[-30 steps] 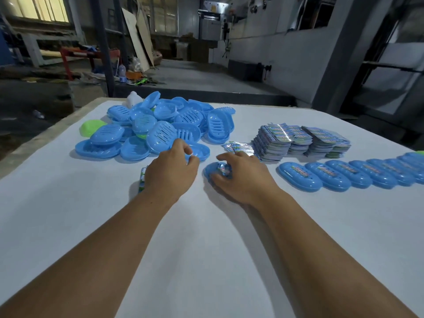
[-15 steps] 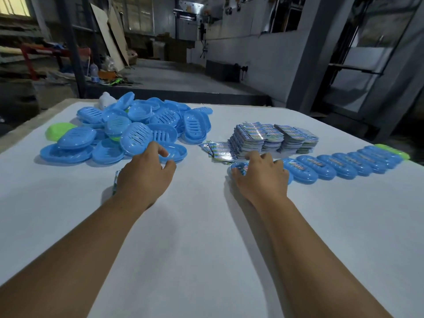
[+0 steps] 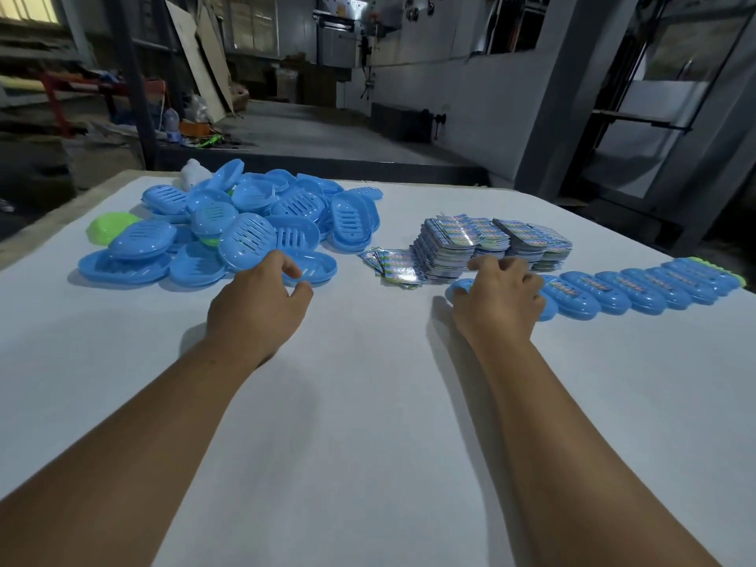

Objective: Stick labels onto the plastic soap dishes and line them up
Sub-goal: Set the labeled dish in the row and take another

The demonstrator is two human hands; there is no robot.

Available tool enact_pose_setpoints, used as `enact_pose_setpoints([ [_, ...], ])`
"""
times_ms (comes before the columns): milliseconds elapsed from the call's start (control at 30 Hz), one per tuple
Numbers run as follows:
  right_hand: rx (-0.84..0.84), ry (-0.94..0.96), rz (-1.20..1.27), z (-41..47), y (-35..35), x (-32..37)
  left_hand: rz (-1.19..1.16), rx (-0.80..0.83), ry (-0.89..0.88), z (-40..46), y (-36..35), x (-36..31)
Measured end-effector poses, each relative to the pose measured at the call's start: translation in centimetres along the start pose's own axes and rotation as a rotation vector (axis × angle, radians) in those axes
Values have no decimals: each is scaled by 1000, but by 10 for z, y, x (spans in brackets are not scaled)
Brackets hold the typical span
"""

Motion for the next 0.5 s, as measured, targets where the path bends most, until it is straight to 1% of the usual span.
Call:
enact_pose_setpoints([
  [100,-43,114,53,-10,1,24,21,3,1,1,2,2],
  [233,90,410,282,-34,-16,79,63,-6,3,5,5,5],
  [300,159,540,348,-45,-24,105,82,-14,4,7,6,6],
  [400,228,633,358,-51,-36,136,83,-59,-8,8,13,6],
  [500,262,669,312,-48,-48,155,57,-132,-53,8,24,4],
])
Point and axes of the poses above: each hand's wrist, its own z-axis towards the middle knuckle, its own y-axis out of the back of the hand, x = y × z, the point moved 8 cm from there along z, towards the middle knuckle, and after that the axes turned 3 degrees about -x, right-handed, at the moved point
